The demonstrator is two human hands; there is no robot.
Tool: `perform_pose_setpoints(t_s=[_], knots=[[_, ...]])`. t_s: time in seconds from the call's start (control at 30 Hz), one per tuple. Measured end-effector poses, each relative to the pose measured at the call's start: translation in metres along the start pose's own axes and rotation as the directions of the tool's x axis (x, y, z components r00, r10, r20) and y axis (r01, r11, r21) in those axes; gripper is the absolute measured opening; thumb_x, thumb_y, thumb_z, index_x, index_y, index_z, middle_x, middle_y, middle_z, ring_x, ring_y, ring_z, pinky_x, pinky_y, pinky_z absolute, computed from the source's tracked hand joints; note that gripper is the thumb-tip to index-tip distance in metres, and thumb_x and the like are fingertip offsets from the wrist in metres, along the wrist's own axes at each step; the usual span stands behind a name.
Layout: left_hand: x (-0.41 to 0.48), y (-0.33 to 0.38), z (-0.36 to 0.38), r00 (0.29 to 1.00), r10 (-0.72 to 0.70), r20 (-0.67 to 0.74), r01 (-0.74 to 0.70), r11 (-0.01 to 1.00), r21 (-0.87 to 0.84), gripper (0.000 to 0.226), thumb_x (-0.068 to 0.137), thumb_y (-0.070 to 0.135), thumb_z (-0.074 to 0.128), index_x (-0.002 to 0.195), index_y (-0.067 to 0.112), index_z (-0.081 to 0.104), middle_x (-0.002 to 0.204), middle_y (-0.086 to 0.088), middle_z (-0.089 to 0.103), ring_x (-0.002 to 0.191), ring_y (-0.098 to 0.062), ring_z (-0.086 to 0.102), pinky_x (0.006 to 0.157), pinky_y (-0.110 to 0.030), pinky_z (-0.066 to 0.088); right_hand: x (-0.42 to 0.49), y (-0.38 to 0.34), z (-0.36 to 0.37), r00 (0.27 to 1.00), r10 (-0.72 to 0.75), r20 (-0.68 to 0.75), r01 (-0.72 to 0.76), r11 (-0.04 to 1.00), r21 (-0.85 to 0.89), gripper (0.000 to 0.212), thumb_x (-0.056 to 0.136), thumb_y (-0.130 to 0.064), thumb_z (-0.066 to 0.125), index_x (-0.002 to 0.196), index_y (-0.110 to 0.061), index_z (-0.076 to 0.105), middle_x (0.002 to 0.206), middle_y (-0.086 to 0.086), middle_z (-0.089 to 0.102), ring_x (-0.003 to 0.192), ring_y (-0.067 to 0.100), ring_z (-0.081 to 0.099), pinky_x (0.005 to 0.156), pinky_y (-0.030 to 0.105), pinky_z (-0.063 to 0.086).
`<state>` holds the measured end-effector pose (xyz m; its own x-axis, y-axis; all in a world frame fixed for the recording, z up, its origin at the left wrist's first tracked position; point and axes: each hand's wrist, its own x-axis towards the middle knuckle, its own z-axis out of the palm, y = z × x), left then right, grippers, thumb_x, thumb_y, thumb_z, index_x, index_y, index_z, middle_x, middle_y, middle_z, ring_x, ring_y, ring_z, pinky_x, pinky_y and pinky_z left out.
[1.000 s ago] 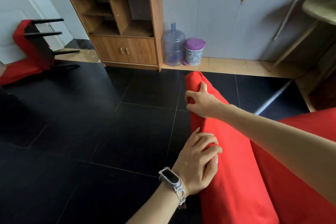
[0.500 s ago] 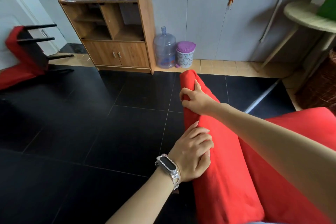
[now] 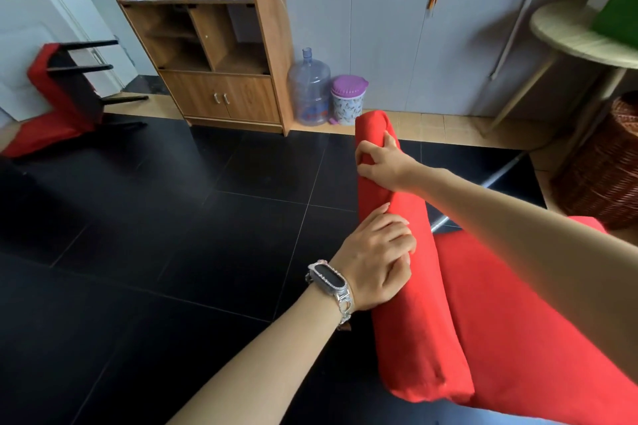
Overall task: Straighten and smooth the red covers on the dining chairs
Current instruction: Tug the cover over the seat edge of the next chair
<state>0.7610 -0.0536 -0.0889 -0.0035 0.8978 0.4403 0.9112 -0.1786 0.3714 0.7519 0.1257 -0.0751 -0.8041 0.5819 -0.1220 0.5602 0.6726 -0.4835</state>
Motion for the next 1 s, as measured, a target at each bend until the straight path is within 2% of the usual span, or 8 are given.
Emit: perform_pose_setpoints(t_s=[0.2, 0.4, 0.8, 0.9, 1.0], knots=[[0.040, 0.049, 0.026, 0.999, -0.005, -0.043, 0.003, 0.999, -0.044, 0.033, 0.081, 0.014, 0.035, 0.078, -0.002, 0.064, 0.084, -0.013, 0.064, 0.100, -0.033, 0.060, 0.111, -0.042, 0.029, -0.026, 0.040, -0.041, 0.999, 0.025, -0.030, -0.027, 0.997, -0.069, 0.028, 0.094, -0.028, 0.050, 0.120, -0.018, 0.049, 0.147, 0.027, 0.018, 0.121, 0.046, 0.042, 0.091, 0.041, 0.042], [0.067, 0.079, 0.043, 1.000, -0.013, -0.024, 0.012, 0.999, -0.048, 0.033, 0.082, 0.013, 0.035, 0.077, -0.002, 0.063, 0.081, -0.013, 0.063, 0.098, -0.033, 0.060, 0.112, -0.042, 0.029, -0.037, 0.075, -0.062, 0.998, -0.009, -0.056, 0.007, 0.999, -0.043, 0.023, 0.093, -0.023, 0.051, 0.114, -0.016, 0.051, 0.148, 0.029, 0.016, 0.135, 0.045, 0.027, 0.096, 0.041, 0.040], [0.092, 0.111, 0.065, 1.000, -0.024, -0.001, 0.024, 0.998, -0.055, 0.035, 0.082, 0.015, 0.033, 0.077, -0.003, 0.063, 0.082, -0.014, 0.061, 0.098, -0.033, 0.059, 0.113, -0.040, 0.027, -0.053, 0.111, -0.087, 0.998, 0.021, -0.056, -0.020, 1.000, 0.017, 0.021, 0.091, -0.023, 0.054, 0.111, -0.017, 0.052, 0.147, 0.028, 0.021, 0.141, 0.042, 0.017, 0.100, 0.043, 0.037], [0.089, 0.110, 0.064, 0.998, -0.051, 0.020, 0.052, 0.998, -0.046, 0.031, 0.084, 0.012, 0.035, 0.079, -0.002, 0.063, 0.086, -0.014, 0.062, 0.104, -0.033, 0.058, 0.114, -0.039, 0.024, -0.054, 0.104, -0.086, 0.998, 0.040, -0.038, -0.040, 0.999, -0.003, 0.022, 0.091, -0.025, 0.053, 0.112, -0.019, 0.051, 0.148, 0.027, 0.019, 0.134, 0.045, 0.030, 0.096, 0.041, 0.039], [0.092, 0.117, 0.063, 0.994, -0.079, 0.072, 0.082, 0.996, -0.036, 0.018, 0.088, 0.003, 0.048, 0.094, -0.003, 0.064, 0.104, -0.015, 0.063, 0.120, -0.030, 0.050, 0.118, -0.036, 0.015, -0.058, 0.099, -0.094, 0.996, 0.081, -0.023, -0.083, 0.992, -0.095, 0.023, 0.092, -0.029, 0.051, 0.114, -0.022, 0.049, 0.150, 0.022, 0.016, 0.111, 0.046, 0.050, 0.086, 0.038, 0.042]])
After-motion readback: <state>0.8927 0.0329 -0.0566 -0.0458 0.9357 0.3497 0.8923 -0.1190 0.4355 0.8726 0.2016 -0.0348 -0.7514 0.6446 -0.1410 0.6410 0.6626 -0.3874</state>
